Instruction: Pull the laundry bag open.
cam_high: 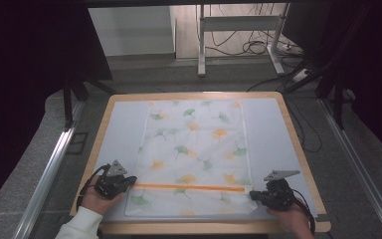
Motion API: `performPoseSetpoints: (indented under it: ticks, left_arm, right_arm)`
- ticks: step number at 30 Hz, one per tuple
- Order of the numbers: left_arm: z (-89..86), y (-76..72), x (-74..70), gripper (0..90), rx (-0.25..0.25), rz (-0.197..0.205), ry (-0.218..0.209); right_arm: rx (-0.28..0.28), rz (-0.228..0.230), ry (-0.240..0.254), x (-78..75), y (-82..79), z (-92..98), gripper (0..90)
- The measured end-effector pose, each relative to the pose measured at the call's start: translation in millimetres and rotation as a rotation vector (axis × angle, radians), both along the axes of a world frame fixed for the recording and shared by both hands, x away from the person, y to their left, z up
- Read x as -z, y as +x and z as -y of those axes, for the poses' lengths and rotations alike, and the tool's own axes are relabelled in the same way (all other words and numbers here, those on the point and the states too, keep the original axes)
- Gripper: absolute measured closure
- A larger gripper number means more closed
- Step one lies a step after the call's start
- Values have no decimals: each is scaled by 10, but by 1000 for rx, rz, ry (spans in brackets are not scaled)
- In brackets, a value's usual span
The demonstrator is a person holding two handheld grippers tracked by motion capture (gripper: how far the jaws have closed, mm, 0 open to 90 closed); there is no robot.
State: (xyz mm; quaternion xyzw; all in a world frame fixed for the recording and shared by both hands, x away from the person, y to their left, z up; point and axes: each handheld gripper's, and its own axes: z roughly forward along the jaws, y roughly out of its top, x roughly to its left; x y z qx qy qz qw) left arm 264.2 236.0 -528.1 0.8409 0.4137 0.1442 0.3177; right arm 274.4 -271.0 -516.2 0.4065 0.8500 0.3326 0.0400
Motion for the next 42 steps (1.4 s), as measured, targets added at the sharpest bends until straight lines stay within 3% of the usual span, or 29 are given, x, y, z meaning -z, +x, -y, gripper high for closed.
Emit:
performPoseSetpoints:
  ticks: [7, 10, 14, 16, 18, 21, 23, 25, 31, 35, 39, 42]
  left_arm:
    - [23, -20, -29, 877, -6, 50, -16]
    - [19, -34, -52, 841, -8, 62, -53]
    - [15, -39, -65, 755, -22, 85, -70]
    - [5, -46, -83, 697, -39, 100, -88]
    - [-11, -51, -113, 642, -61, 120, -130]
    - [-18, -31, -143, 605, -80, 153, -159]
    - [-12, 6, -158, 581, -87, 165, -158]
    - [6, 68, -182, 550, -93, 179, -162]
    - [72, 343, -187, 513, -76, 169, -188]
    - [78, 455, -159, 527, -96, 178, -157]
    - [0, 408, -117, 501, -131, 173, -147]
    - [-49, 362, -116, 488, -152, 166, -154]
  right_arm:
    - [-16, 30, -29, -28, -23, -28, 896]
    - [-19, 60, 8, -78, -42, -21, 896]
    - [-23, 105, 27, -126, -49, -22, 893]
    - [-22, 123, 44, -141, -46, -23, 850]
    - [-16, 143, 70, -162, -36, -32, 759]
    - [-11, 174, 87, -186, -7, -63, 638]
    - [4, 194, 87, -198, 37, -90, 540]
    - [20, 210, 91, -208, 97, -95, 501]
    - [95, 232, 117, -198, 419, -36, 433]
    - [131, 220, 103, -138, 621, -11, 403]
    - [119, 237, 51, -85, 605, -13, 395]
    - [113, 245, 44, -77, 564, 14, 392]
